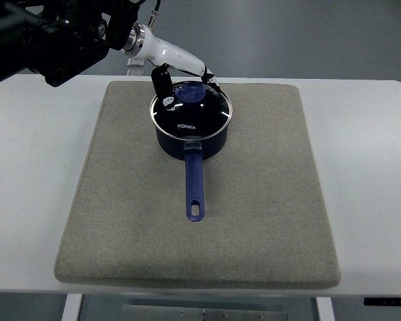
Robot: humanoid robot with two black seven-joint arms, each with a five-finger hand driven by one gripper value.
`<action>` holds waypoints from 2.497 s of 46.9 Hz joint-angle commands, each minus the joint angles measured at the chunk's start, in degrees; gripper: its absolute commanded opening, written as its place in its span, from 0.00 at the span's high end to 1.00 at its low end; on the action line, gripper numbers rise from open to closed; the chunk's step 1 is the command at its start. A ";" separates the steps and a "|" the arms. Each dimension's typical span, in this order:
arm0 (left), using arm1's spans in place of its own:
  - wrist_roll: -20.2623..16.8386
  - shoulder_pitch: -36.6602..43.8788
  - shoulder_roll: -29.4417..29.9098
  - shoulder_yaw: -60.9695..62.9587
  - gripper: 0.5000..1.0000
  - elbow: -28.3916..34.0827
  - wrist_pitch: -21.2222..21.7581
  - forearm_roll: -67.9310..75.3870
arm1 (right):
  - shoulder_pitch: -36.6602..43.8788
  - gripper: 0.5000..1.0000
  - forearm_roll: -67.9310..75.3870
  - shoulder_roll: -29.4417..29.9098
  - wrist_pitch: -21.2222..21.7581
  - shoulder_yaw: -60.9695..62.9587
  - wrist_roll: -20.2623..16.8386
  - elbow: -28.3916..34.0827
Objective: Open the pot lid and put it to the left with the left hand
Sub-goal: 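Close the left hand fingers around the blue lid knob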
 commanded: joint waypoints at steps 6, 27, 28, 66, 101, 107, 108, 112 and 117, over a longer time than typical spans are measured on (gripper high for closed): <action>0.00 0.04 -0.75 0.02 0.17 1.08 0.63 0.19 | 0.00 0.17 0.00 0.00 0.00 0.00 0.00 0.03; 0.00 0.04 -1.89 0.55 0.23 1.26 0.72 1.24 | 0.00 0.17 0.00 0.00 0.00 0.00 0.00 0.03; 0.00 0.04 -1.98 0.55 0.26 1.26 0.72 1.24 | 0.00 0.17 0.00 0.00 0.00 0.00 0.00 0.03; 0.00 0.12 -2.69 0.81 0.76 2.23 3.27 2.65 | 0.00 0.17 0.00 0.00 0.00 0.00 0.00 0.03; 0.00 0.04 -3.04 2.31 1.00 2.49 6.17 2.65 | 0.00 0.17 0.00 0.00 0.00 0.00 0.00 0.03; 0.00 0.04 -3.39 2.31 1.00 2.58 6.17 2.65 | 0.00 0.17 0.00 0.00 0.00 0.00 0.00 0.03; 0.00 0.04 -3.39 2.31 1.00 2.58 6.26 2.65 | 0.00 0.17 0.00 0.00 0.00 0.00 0.00 0.03; 0.00 0.04 -3.39 2.31 1.00 2.58 6.17 2.65 | 0.00 0.17 0.00 0.00 0.00 0.00 0.00 -0.06; 0.00 0.04 -3.39 2.31 1.00 2.58 6.17 2.65 | 0.00 0.17 0.00 0.00 0.00 0.00 0.00 -0.06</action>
